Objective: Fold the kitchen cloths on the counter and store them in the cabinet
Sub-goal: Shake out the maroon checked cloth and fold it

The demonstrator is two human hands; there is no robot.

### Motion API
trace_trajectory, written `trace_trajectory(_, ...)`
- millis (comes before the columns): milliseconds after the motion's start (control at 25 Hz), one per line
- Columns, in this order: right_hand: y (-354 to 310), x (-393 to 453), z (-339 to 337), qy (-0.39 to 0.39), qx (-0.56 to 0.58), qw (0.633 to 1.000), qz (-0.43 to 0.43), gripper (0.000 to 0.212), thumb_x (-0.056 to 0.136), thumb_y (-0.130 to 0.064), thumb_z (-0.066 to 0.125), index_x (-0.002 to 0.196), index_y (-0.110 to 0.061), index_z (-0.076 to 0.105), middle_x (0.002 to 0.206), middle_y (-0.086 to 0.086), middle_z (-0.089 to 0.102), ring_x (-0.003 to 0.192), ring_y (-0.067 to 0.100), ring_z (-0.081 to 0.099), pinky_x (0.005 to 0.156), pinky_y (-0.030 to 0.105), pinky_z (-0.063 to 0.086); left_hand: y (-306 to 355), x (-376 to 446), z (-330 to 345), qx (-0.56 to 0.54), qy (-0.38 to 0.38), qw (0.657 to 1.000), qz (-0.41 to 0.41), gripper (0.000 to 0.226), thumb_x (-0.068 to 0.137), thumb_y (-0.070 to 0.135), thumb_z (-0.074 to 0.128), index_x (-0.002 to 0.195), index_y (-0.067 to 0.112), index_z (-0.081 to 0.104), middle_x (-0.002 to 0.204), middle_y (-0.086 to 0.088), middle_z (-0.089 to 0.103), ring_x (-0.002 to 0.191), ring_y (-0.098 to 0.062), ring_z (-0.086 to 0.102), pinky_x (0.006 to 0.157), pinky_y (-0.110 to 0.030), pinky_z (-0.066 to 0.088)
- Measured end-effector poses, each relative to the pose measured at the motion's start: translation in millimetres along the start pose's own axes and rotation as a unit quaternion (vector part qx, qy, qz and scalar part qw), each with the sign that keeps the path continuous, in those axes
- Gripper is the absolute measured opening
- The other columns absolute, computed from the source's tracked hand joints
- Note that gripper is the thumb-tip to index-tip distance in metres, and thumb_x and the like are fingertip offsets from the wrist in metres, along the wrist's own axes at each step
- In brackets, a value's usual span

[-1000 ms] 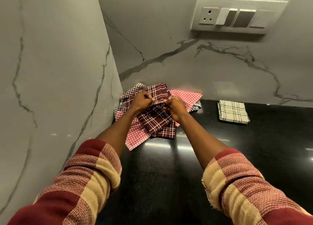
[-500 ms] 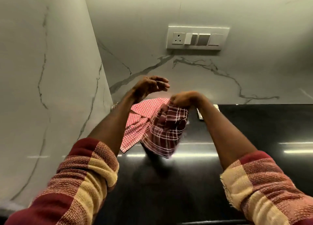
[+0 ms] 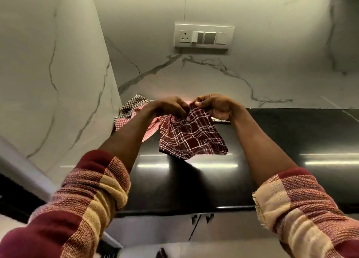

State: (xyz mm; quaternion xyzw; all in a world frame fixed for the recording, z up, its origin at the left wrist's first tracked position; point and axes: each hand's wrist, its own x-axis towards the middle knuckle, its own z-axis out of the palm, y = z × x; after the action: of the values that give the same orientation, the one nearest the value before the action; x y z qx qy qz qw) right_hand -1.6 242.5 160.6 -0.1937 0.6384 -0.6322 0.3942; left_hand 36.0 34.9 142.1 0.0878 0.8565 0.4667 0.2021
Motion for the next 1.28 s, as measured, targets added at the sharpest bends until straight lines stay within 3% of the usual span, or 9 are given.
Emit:
trace_trajectory(160, 26, -48, -10, 0.091, 0.152, 0.982, -0.060, 0.023, 0.096, -0.005, 0.041, 0.092, -0.009, 0.063, 0.074, 0.007, 0.069, 0.066, 0.019, 0.067, 0.066, 0.032, 0.059, -12, -17, 58, 0.216, 0.008, 0.966, -0.140, 0.040, 0.070, 0.026, 0.082, 0.105, 0.012, 0.068, 0.106, -0.006, 0.071, 0.086, -0.020, 0.068, 0.079, -0.032, 0.057)
trace_trajectory(320, 56, -96, -33, 0.215, 0.199, 0.955, -0.045, 0.032, 0.099, -0.013, 0.039, 0.082, -0.008, 0.065, 0.066, 0.008, 0.072, 0.059, 0.021, 0.070, 0.055, 0.031, 0.059, -31, -72, 79, 0.140, -0.062, 0.945, -0.288, 0.025, 0.073, 0.024, 0.082, 0.091, 0.010, 0.072, 0.085, 0.000, 0.075, 0.068, -0.016, 0.071, 0.059, -0.022, 0.057)
trace_trajectory(560, 77, -145, -60, 0.089, -0.116, 0.982, 0.122, 0.033, 0.077, -0.020, 0.075, 0.107, -0.010, 0.067, 0.093, 0.007, 0.072, 0.078, 0.018, 0.069, 0.071, 0.030, 0.058, -32, -123, 55, 0.217, 0.067, 0.904, -0.361, 0.018, 0.085, 0.003, 0.066, 0.067, 0.001, 0.062, 0.056, -0.012, 0.060, 0.047, -0.019, 0.056, 0.047, -0.021, 0.046)
trace_trajectory(720, 60, -133, -58, 0.228, -0.359, 0.891, 0.160, 0.016, 0.082, -0.017, 0.074, 0.091, -0.007, 0.065, 0.077, 0.010, 0.061, 0.060, 0.016, 0.050, 0.052, 0.027, 0.041, -14, -128, 44, 0.319, 0.336, 0.841, -0.279, 0.017, 0.079, 0.005, 0.062, 0.094, -0.002, 0.064, 0.094, -0.021, 0.065, 0.089, -0.034, 0.065, 0.076, -0.038, 0.052)
trace_trajectory(800, 38, -123, -54, 0.352, -0.368, 0.858, 0.061, 0.007, 0.085, -0.004, 0.063, 0.080, 0.000, 0.066, 0.069, 0.015, 0.060, 0.053, 0.022, 0.051, 0.045, 0.025, 0.040, 4, -123, 38, 0.333, 0.467, 0.794, -0.204, 0.010, 0.084, 0.009, 0.053, 0.083, 0.003, 0.061, 0.086, -0.018, 0.063, 0.080, -0.035, 0.063, 0.076, -0.041, 0.049)
trace_trajectory(920, -12, -120, -46, 0.536, -0.269, 0.781, -0.174, 0.026, 0.077, 0.005, 0.051, 0.092, 0.004, 0.071, 0.090, 0.021, 0.072, 0.079, 0.024, 0.067, 0.061, 0.021, 0.048, 43, -114, 10, 0.285, 0.610, 0.739, -0.030, 0.023, 0.089, 0.013, 0.044, 0.095, 0.002, 0.063, 0.098, -0.021, 0.063, 0.090, -0.039, 0.060, 0.082, -0.042, 0.045)
trace_trajectory(1000, -37, -127, -41, 0.583, -0.240, 0.722, -0.286, 0.024, 0.076, -0.001, 0.051, 0.091, -0.001, 0.071, 0.090, 0.013, 0.073, 0.082, 0.019, 0.065, 0.066, 0.017, 0.042, 68, -113, -11, 0.221, 0.664, 0.710, 0.074, 0.025, 0.087, 0.014, 0.045, 0.100, 0.003, 0.064, 0.104, -0.019, 0.064, 0.097, -0.033, 0.060, 0.084, -0.036, 0.043)
trace_trajectory(1160, -37, -130, -37, 0.601, -0.223, 0.692, -0.331, 0.022, 0.076, -0.011, 0.054, 0.089, -0.005, 0.071, 0.087, 0.008, 0.073, 0.076, 0.013, 0.061, 0.067, 0.015, 0.040, 78, -120, -16, 0.177, 0.692, 0.682, 0.160, 0.026, 0.080, 0.015, 0.045, 0.092, 0.003, 0.064, 0.098, -0.017, 0.064, 0.091, -0.027, 0.059, 0.077, -0.022, 0.036)
trace_trajectory(1280, 4, -129, -44, 0.619, -0.261, 0.687, -0.278, 0.026, 0.077, -0.003, 0.051, 0.090, -0.003, 0.074, 0.094, 0.013, 0.075, 0.086, 0.024, 0.068, 0.072, 0.024, 0.045, 45, -125, 4, 0.192, 0.654, 0.718, 0.139, 0.033, 0.071, 0.011, 0.044, 0.086, -0.001, 0.071, 0.090, -0.019, 0.072, 0.087, -0.029, 0.066, 0.078, -0.028, 0.046)
